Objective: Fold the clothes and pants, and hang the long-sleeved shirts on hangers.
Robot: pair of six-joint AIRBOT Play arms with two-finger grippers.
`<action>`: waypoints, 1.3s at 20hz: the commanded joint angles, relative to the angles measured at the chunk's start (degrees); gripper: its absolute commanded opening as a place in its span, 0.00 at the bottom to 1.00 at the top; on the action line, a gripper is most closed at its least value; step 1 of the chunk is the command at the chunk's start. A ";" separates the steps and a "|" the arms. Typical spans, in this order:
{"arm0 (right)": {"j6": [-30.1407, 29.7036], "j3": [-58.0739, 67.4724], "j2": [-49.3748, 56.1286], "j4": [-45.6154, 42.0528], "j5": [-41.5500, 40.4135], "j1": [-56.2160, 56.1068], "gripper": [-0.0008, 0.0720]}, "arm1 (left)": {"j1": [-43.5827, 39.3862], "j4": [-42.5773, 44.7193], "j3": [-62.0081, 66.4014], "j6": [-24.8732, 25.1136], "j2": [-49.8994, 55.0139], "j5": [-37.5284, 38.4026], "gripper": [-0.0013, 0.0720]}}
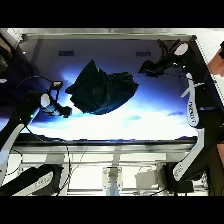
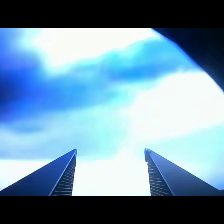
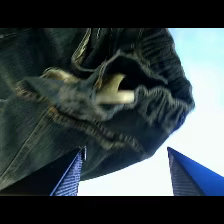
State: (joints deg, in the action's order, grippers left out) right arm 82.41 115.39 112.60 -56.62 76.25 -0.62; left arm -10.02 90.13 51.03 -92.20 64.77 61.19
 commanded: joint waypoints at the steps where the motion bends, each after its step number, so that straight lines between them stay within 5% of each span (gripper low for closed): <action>1: -7.06 0.55 5.05 3.65 -3.13 -1.84 0.81 | 0.00 -4.92 -0.02 0.02 0.02 -4.39 0.70; 8: -24.59 0.74 6.80 6.36 -4.26 -3.80 0.80 | 0.00 -4.90 -0.02 0.02 0.02 -4.44 0.70; 21: -35.67 1.38 6.95 1.11 -8.28 -9.03 0.74 | 0.00 -4.90 -0.02 0.02 0.02 -4.50 0.70; 22: -35.87 1.40 7.06 0.59 -8.31 -9.97 0.67 | 0.00 -4.90 -0.02 0.02 0.02 -4.50 0.70; 23: -36.35 1.40 7.06 0.57 -8.26 -10.91 0.44 | 0.00 -4.87 -0.02 0.04 0.02 -4.55 0.70; 24: -36.48 1.53 6.97 0.42 -8.09 -11.63 0.10 | 0.02 -4.87 -0.02 0.07 -0.02 -4.94 0.70; 26: -32.04 2.10 5.53 -2.73 -5.57 -11.89 0.06 | 0.02 -4.59 0.02 0.09 -0.50 -7.54 0.70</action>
State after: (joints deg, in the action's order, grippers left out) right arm 47.48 117.05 119.17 -56.36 68.55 -11.16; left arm -10.02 85.23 51.03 -92.20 64.66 55.99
